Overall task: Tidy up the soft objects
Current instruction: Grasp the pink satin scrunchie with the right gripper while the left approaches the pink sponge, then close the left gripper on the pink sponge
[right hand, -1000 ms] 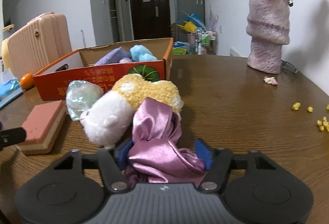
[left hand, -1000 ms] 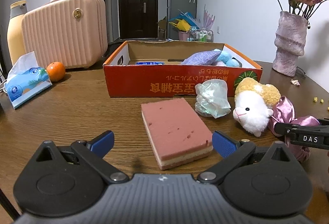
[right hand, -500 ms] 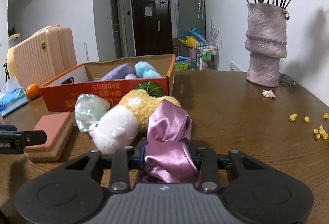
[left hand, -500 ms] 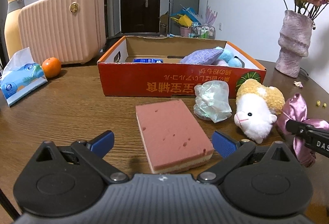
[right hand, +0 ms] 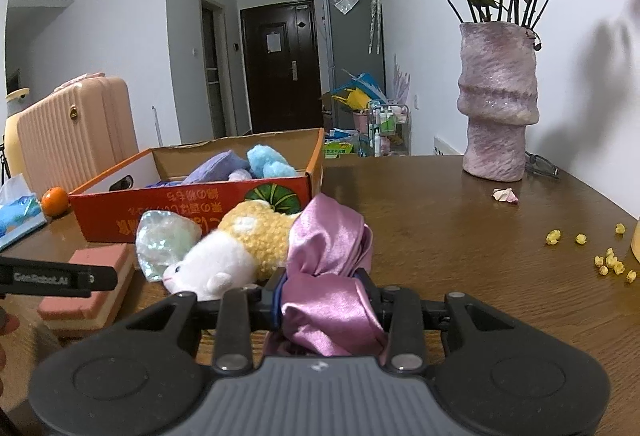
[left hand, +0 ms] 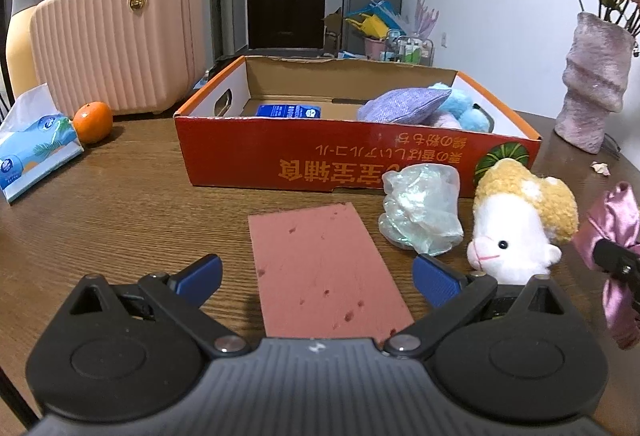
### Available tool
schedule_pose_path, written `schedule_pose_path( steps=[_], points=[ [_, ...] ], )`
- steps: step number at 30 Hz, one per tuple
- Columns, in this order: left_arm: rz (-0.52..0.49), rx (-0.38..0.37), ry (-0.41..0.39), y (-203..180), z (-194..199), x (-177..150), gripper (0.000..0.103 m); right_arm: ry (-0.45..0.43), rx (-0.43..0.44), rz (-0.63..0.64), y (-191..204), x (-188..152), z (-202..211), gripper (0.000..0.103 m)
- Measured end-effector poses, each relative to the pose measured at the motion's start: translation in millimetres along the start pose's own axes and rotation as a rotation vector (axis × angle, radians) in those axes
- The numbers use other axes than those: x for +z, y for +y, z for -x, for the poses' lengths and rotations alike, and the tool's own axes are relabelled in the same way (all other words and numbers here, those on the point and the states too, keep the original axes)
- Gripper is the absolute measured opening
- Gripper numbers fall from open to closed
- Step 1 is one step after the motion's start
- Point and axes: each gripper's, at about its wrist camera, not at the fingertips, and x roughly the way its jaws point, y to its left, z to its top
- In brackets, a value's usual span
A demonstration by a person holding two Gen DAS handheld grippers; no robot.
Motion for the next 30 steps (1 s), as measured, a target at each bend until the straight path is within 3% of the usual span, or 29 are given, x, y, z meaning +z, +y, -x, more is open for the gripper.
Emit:
schedule_pose_path(
  steps=[21,30],
  points=[
    [-0.009,0.048,0.118,2.9,-29.7,-4.4,0.102,-0.041,-0.037,-0.031,5.1,0.5,7.0,0.033],
    [-0.021,0.027,0.094,1.8,-23.0,-5.6,0.076,-0.051,-0.047,-0.040,10.8,0.0,10.6,0.033]
  ],
)
